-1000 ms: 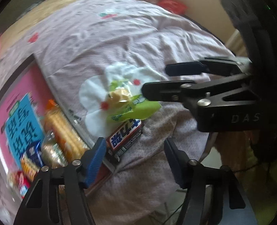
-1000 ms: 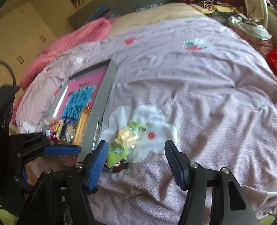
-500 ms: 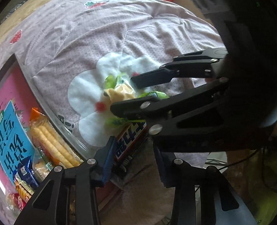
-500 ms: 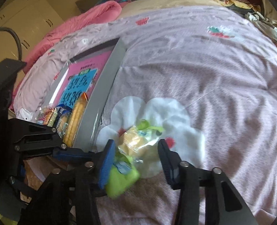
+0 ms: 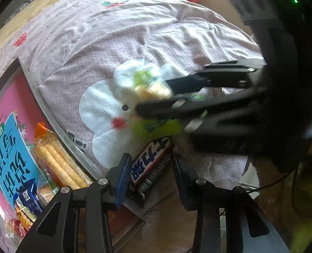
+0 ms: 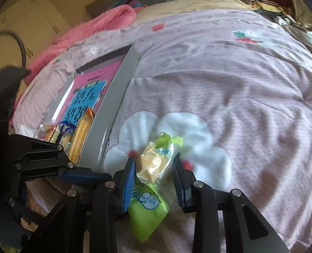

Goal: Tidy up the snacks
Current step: 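Grasp the Snickers bar with the left tool while the right tool lifts the green packet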

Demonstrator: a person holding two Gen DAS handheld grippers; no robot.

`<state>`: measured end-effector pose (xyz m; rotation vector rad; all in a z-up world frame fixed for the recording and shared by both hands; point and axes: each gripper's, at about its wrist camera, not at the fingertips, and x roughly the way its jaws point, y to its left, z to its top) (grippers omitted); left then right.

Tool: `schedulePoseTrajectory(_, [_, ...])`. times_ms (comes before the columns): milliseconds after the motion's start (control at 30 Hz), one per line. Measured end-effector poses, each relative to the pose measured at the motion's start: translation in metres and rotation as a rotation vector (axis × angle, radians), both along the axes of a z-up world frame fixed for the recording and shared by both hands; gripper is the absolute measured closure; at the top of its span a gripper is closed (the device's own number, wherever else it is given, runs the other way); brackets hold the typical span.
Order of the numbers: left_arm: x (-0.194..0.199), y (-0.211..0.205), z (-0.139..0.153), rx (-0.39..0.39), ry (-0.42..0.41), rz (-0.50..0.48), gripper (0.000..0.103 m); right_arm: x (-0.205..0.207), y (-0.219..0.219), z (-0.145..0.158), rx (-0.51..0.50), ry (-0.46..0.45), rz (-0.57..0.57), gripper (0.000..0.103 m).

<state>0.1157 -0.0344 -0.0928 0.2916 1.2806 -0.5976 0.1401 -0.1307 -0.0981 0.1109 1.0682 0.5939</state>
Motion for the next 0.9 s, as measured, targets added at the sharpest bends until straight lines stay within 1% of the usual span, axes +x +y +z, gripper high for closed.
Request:
schedulePoseTrajectory(100, [-0.002,-0.004,-0.002,0.011,-0.02,-0.011,0.061,-0.001,-0.022,0.003,0.026,0.003,-0.061,0.069])
schedulePoseTrajectory(233, [-0.007,-0.014,-0.006,0.036,-0.051,-0.03,0.053,0.002,-0.05,0.004,0.081,0.026,-0.15,0.069])
schedulePoseTrajectory(333, [-0.014,-0.023,-0.01,0.101,-0.108,-0.041,0.053,0.004,-0.058,0.006,0.104,0.03,-0.178,0.069])
schedulePoseTrajectory(400, [-0.016,-0.027,-0.012,0.128,-0.137,-0.026,0.056,0.002,-0.057,0.007,0.106,0.025,-0.175,0.069])
schedulePoseTrajectory(433, [-0.016,-0.027,-0.011,0.115,-0.139,-0.016,0.064,0.002,-0.057,0.008,0.105,0.022,-0.171,0.069])
schedulePoseTrajectory(500, [-0.018,-0.028,-0.01,0.065,-0.119,0.012,0.064,0.0,-0.053,0.01,0.104,0.014,-0.161,0.069])
schedulePoseTrajectory(600, [-0.022,-0.03,-0.01,0.068,-0.137,0.046,0.065,-0.002,-0.051,0.013,0.111,0.004,-0.154,0.069])
schedulePoseTrajectory(700, [-0.024,-0.024,-0.005,0.02,-0.122,0.101,0.066,-0.004,-0.048,0.017,0.117,-0.009,-0.15,0.069])
schedulePoseTrajectory(767, [-0.025,-0.02,0.002,-0.018,-0.121,0.137,0.069,-0.008,-0.049,0.02,0.125,-0.018,-0.144,0.069])
schedulePoseTrajectory(900, [-0.03,0.008,0.026,-0.074,-0.132,0.204,0.07,-0.012,-0.047,0.027,0.138,-0.04,-0.136,0.069])
